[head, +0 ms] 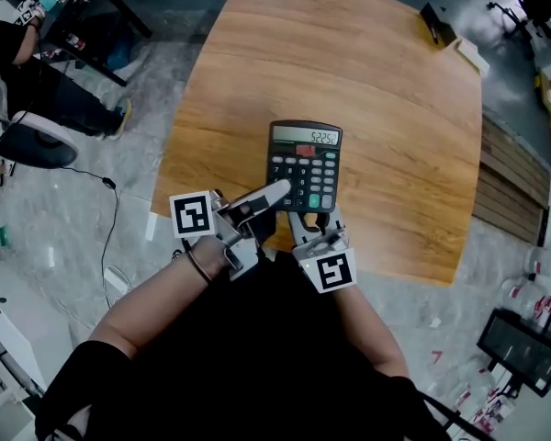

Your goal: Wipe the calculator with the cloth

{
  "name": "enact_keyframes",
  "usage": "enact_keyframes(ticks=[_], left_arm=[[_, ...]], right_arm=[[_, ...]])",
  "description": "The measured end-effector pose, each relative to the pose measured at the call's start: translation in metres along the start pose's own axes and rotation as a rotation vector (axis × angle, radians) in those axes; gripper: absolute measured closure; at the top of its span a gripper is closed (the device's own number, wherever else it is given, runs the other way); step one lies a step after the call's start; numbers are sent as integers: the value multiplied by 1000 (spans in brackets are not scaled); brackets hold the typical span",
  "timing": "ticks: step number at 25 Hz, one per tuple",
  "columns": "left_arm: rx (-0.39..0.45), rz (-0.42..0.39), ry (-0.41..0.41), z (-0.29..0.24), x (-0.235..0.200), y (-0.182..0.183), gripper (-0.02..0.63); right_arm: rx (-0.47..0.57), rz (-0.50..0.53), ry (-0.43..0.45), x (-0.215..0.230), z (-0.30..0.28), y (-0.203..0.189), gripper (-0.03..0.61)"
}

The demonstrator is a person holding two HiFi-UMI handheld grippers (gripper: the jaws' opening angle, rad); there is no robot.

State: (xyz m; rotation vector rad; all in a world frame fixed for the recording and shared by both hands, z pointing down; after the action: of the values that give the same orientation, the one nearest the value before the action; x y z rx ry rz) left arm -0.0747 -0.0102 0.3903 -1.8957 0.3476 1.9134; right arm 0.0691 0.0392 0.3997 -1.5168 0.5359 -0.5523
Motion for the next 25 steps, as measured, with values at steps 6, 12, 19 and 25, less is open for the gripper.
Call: enact_keyframes(ticks=[6,12,19,25], left_arm=[[-16,43,-24,-3,0,-4,543],[-14,61,-30,-4,-1,-6,543],[-10,82,-18,-4,-4,-4,543],[-24,112,-28,-5,-4,-8,543]], right_arm=[[0,32,-79,22,1,3,522],[-6,58,-196,52,15,2,522],[-33,71,-272,73,22,1,522],[-52,118,-253,62,10,-2,522]])
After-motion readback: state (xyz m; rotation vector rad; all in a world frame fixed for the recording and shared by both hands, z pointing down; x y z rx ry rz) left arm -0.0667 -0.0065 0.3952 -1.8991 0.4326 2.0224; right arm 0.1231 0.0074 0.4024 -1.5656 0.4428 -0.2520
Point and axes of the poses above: the fingertips, and each gripper's own axes: z backward along the fingers, x to its right, y out of its top, the point moved 9 cm from there along z, backward along the fingers, and after that the axes turned 2 degrees about y, right-handed, at the moved point
